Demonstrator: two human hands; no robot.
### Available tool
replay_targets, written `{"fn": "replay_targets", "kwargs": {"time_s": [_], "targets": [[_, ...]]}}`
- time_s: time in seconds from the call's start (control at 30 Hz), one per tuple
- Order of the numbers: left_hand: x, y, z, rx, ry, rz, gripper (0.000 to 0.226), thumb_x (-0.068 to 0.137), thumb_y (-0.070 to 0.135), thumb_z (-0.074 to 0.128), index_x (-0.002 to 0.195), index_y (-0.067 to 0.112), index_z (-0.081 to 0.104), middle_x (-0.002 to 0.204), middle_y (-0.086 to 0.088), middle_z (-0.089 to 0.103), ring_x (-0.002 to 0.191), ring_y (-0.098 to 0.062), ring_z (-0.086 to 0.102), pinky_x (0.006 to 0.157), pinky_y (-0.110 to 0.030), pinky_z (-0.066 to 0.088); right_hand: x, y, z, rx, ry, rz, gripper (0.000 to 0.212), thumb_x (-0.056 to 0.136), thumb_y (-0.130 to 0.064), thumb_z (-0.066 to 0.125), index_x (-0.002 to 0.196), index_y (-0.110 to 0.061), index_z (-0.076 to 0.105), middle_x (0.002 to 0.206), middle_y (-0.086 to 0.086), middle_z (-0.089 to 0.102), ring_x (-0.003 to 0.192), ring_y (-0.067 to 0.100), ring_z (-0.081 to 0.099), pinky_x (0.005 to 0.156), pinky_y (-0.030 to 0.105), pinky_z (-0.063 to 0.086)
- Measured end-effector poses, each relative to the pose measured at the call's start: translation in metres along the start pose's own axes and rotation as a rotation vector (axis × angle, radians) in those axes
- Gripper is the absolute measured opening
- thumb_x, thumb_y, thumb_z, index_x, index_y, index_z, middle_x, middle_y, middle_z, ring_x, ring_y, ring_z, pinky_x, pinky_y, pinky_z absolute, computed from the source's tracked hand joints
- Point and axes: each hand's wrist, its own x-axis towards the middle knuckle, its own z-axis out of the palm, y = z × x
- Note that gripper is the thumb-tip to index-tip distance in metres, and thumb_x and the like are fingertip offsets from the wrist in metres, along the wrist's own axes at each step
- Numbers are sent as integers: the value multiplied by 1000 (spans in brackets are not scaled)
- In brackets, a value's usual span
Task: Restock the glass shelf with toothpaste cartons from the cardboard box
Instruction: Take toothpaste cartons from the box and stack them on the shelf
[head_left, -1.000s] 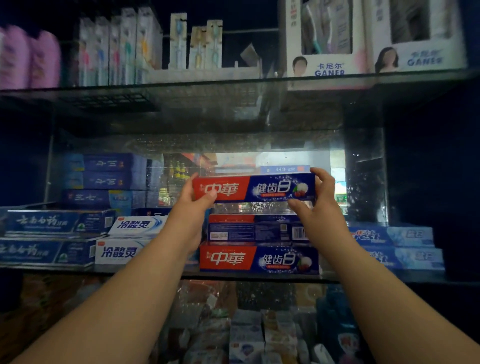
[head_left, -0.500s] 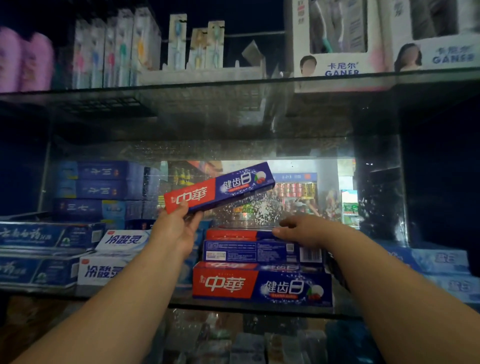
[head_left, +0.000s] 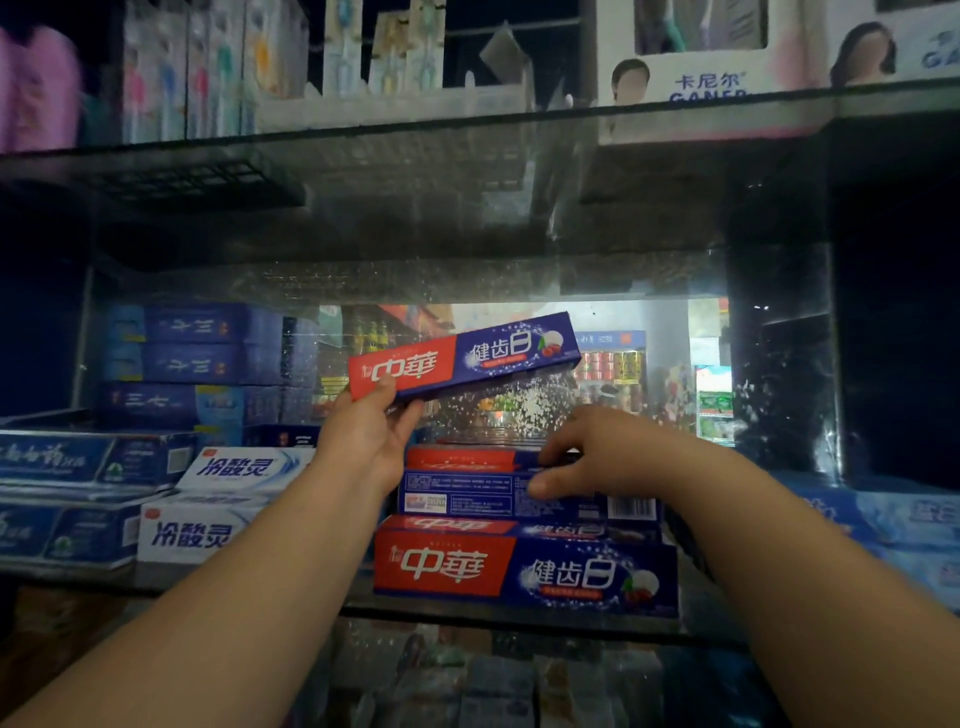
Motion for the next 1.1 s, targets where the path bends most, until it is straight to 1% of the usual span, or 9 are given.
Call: {"fn": "replay_targets", "kwargs": {"time_s": [0.1, 0.2, 0.43, 0.53, 0.6, 0.7, 0.87, 0.97, 1.1], "targets": [[1, 1, -1, 2, -2, 4, 20, 94, 7, 56, 113, 11, 52, 115, -13, 62, 109, -24, 61, 88, -34, 54, 1, -5, 3, -142, 6, 60, 64, 76, -59, 68, 129, -25, 57, 129, 1, 45, 116, 21, 50, 86, 27, 38], [-2, -1, -4, -1, 0, 12, 24, 94, 8, 56, 117, 10, 52, 117, -13, 62, 106, -22, 62, 88, -34, 54, 2, -9, 5, -190, -28, 122, 71, 73, -62, 69, 127, -19, 54, 127, 3, 50, 113, 23, 51, 85, 31, 43], [-5, -4, -9, -20, 11, 14, 25, 94, 9, 56, 119, 11, 53, 108, -10, 63, 97, -20, 63, 85, -33, 53, 3, -10, 11, -74, -32, 139, 68, 73, -50, 75, 124, -20, 41, 120, 3, 55, 99, 22, 55, 77, 34, 48], [-6, 1, -10, -55, 4, 30, 24, 95, 7, 55, 118, 11, 51, 100, -8, 63, 92, -19, 63, 81, -34, 54, 1, -5, 17, -27, 95, 76, 77, 70, -46, 78, 132, -30, 36, 128, -2, 52, 109, 22, 54, 92, 41, 47], [-5, 5, -10, -72, -1, 43, 25, 95, 7, 54, 119, 12, 51, 99, -7, 63, 88, -18, 64, 70, -31, 55, 1, -2, 21, -236, 279, 18, 73, 71, -51, 74, 131, -31, 39, 130, -3, 47, 121, 22, 45, 102, 43, 35], [-6, 7, -10, -97, 2, 57, 30, 95, 9, 54, 125, 10, 50, 99, -7, 64, 86, -16, 64, 61, -28, 55, 1, -1, 28, -411, 462, -26, 64, 73, -53, 69, 125, -29, 41, 126, -1, 45, 120, 24, 44, 99, 43, 31], [-13, 3, -10, -62, 7, 52, 36, 95, 9, 55, 130, 12, 48, 114, -10, 63, 92, -18, 64, 73, -31, 55, 5, -7, 35, -312, 295, 54, 72, 74, -72, 57, 131, -30, 41, 134, -2, 50, 126, 25, 44, 105, 49, 26], [-16, 0, -12, -42, 10, 40, 35, 95, 8, 55, 129, 11, 50, 118, -11, 62, 94, -19, 64, 78, -33, 54, 0, -10, 32, -182, 297, 47, 55, 82, -72, 45, 118, -31, 50, 122, -4, 58, 119, 21, 49, 109, 48, 19], [-19, -2, -16, -45, 22, 25, 32, 94, 10, 57, 125, 12, 51, 112, -11, 64, 95, -21, 64, 78, -34, 55, -9, -10, 27, -99, 224, -9, 38, 88, -50, 59, 117, -29, 46, 116, -2, 64, 105, 21, 59, 98, 39, 40]]}}
